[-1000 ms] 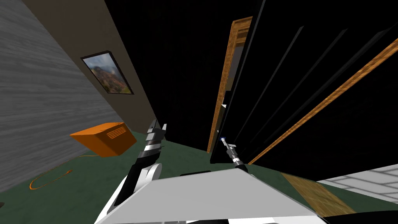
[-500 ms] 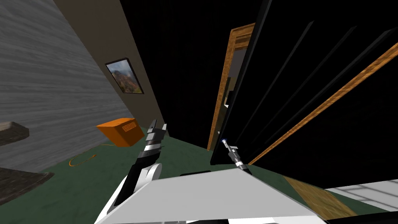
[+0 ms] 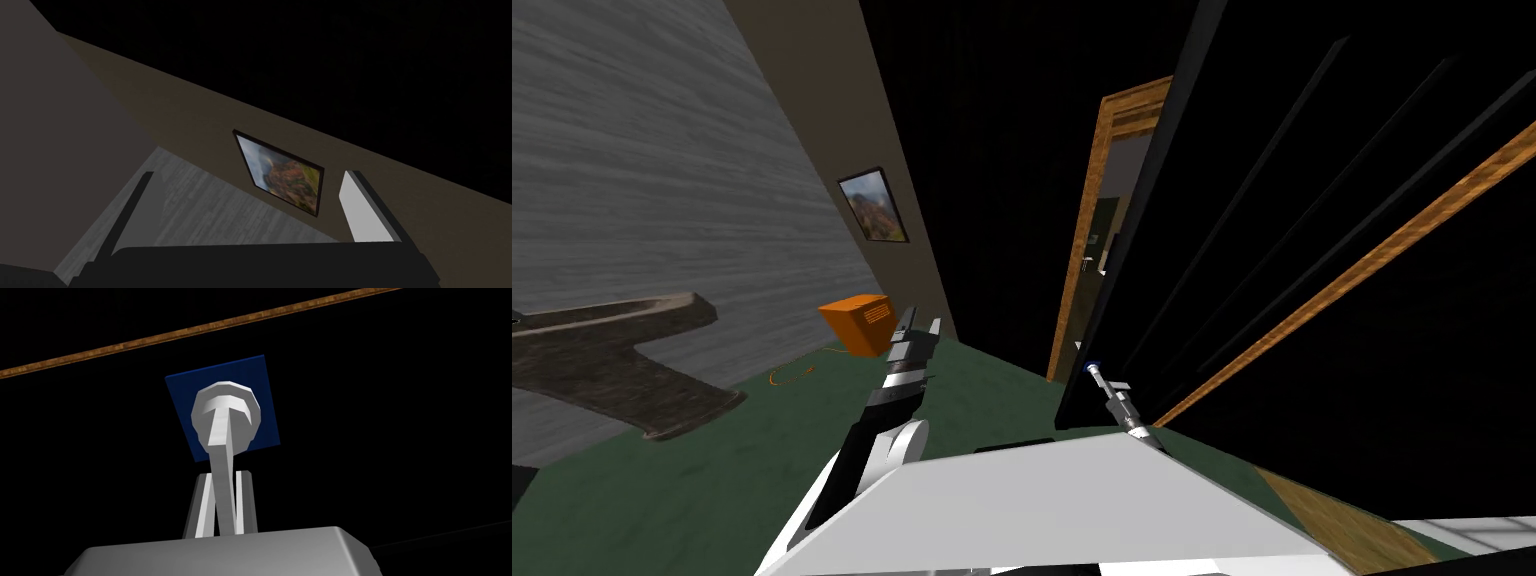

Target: Pull the door open

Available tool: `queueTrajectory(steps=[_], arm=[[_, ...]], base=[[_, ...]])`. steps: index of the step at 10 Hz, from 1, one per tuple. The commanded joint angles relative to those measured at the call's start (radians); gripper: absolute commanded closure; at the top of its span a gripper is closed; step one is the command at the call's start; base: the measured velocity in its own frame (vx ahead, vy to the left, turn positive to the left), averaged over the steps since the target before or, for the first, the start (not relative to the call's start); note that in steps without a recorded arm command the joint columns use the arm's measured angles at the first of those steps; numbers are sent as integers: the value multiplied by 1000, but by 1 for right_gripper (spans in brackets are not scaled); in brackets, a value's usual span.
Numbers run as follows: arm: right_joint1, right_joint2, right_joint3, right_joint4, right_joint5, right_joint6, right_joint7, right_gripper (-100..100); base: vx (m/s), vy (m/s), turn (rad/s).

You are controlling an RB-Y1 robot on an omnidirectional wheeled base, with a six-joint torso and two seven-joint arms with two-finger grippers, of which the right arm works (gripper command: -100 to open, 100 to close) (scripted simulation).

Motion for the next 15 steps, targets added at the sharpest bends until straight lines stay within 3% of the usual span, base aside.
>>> queueTrajectory(steps=[1,7,8,15], arm=[[23,-8,5,-2,-3,-26,-5,100],[81,-32,21,8,-12,-103,-20,100],[67,-24,23,18,-8,-97,-18,100],[65,-36,39,61,-9,-147,-32,100]], base=[[-271,-68,287],[-199,-70,156],[-98,-15,39],[-217,-73,175]])
